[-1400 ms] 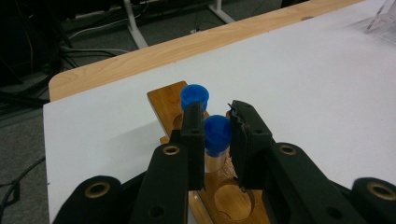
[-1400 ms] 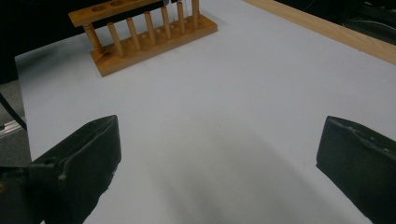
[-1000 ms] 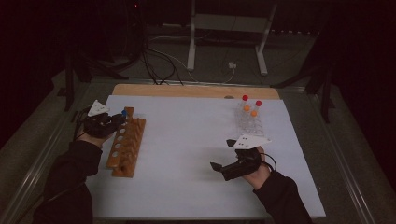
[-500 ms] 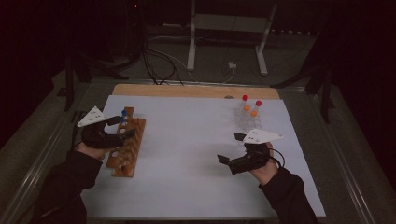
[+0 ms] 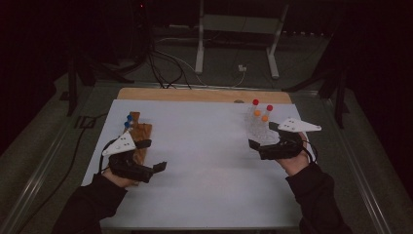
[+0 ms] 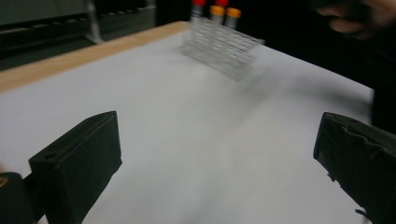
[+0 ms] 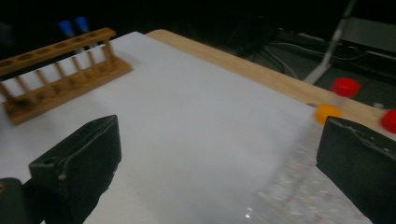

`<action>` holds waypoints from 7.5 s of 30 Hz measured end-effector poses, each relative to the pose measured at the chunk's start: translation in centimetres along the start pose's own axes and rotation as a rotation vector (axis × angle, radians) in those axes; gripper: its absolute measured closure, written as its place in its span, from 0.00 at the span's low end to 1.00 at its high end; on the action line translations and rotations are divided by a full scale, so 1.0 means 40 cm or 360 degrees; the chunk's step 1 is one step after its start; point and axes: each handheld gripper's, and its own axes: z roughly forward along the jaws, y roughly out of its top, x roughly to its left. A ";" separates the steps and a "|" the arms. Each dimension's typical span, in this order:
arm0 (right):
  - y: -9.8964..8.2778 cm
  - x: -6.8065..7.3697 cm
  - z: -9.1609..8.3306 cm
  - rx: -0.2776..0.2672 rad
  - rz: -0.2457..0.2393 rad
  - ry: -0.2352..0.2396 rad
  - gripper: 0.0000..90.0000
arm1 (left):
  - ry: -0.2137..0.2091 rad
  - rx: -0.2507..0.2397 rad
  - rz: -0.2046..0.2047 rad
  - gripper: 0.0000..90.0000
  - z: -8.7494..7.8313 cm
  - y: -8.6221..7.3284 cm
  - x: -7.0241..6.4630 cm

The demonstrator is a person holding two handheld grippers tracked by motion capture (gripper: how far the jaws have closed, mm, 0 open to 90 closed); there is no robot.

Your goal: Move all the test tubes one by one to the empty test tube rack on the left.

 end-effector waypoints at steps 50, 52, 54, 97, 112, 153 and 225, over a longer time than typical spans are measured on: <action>-0.082 -0.194 0.192 0.0336 0.0173 -0.0358 0.83 | -0.0107 0.0048 0.0008 0.02 0.036 -0.035 -0.032; -0.077 -0.193 0.187 0.0330 0.0164 -0.0357 0.83 | -0.0113 0.0056 0.0009 0.02 0.036 -0.035 -0.032; -0.069 -0.191 0.181 0.0317 0.0150 -0.0361 0.83 | -0.0112 0.0060 0.0013 0.02 0.037 -0.034 -0.033; 0.001 0.088 0.074 0.0182 -0.0211 0.0035 0.83 | -0.0219 0.0087 0.0051 0.02 0.073 0.032 -0.059; -0.055 0.208 0.119 0.0281 -0.0299 0.0296 0.83 | -0.0292 0.0070 0.0112 0.09 0.165 0.075 -0.095; -0.054 0.239 0.124 0.0245 -0.0290 0.0348 0.68 | -0.0214 0.0066 0.0325 0.80 0.285 0.151 -0.145; -0.035 0.203 0.093 0.0122 -0.0130 0.0315 0.00 | 0.0722 0.0024 -0.0087 0.80 -0.120 0.024 0.246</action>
